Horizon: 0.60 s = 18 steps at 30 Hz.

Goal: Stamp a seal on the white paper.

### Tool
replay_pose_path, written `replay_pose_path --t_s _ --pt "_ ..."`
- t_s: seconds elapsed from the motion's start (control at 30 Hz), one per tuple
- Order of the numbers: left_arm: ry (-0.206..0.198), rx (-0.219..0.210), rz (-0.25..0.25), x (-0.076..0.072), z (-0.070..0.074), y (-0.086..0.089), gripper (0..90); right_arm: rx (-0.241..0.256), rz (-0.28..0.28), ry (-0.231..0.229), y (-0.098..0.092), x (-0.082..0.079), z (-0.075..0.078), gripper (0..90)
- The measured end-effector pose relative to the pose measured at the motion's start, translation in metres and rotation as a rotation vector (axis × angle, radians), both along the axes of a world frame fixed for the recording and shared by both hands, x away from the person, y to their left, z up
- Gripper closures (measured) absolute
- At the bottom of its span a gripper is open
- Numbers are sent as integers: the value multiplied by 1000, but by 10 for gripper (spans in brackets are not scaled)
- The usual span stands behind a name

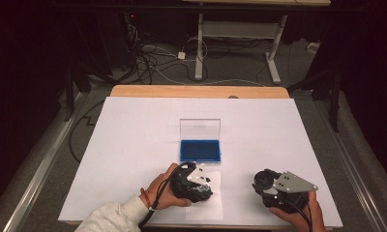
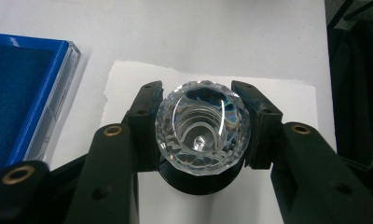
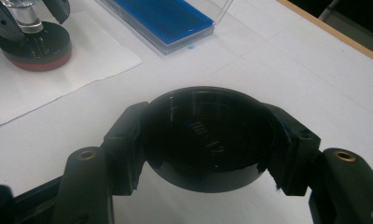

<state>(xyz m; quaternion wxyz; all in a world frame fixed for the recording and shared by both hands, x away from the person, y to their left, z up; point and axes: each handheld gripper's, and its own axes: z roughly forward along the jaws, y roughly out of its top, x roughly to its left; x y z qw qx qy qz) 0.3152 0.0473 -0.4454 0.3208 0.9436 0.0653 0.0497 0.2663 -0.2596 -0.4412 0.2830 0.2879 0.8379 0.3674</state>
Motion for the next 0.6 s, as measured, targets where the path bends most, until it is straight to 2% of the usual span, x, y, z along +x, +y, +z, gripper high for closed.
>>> replay_pose_path --t_s 0.6 --pt "15 -7 8 1 -1 0 547 -2 2 -5 0 -1 1 381"
